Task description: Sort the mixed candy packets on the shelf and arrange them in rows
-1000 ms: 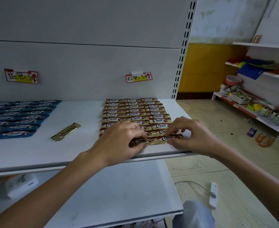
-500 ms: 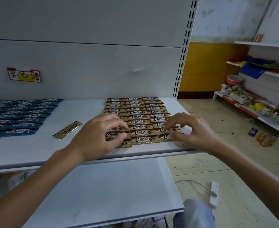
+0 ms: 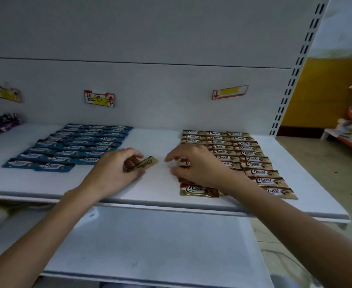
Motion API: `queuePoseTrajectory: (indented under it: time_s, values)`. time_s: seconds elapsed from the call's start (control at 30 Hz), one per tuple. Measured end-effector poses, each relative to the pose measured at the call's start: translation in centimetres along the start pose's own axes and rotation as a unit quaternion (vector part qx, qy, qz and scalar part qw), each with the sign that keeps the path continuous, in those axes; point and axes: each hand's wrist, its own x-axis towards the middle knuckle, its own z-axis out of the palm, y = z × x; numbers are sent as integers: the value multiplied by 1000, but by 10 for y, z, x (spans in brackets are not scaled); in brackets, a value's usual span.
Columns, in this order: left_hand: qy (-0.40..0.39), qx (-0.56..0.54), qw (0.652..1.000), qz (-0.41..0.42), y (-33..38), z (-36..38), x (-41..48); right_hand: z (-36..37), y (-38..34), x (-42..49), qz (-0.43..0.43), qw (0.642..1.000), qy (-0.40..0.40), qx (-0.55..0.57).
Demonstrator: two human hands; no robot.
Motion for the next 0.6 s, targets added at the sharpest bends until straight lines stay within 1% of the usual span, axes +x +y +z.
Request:
queuePoseTrajectory:
  time_s: [0.1, 0.2, 0.33, 0.47, 0.53, 0.6]
  values:
    - [23, -45, 999, -7, 2, 0, 0, 8, -6, 14, -5, 999, -32, -8]
    - [41, -77, 996, 13, 8, 0, -1, 11, -8, 20, -25, 999, -21, 1]
    - [46, -136, 989, 19, 17, 1, -5, 11, -8, 20, -50, 998, 32, 18]
    - [68, -163, 982, 65, 29, 3, -9, 4, -9, 8, -40, 993, 103, 31]
    - [52, -233, 969, 61, 35, 4, -10, -3, -11, -4, -32, 989, 140, 47]
    - [17, -302, 952, 50, 41, 6, -11, -12, -13, -20, -8, 985, 152, 77]
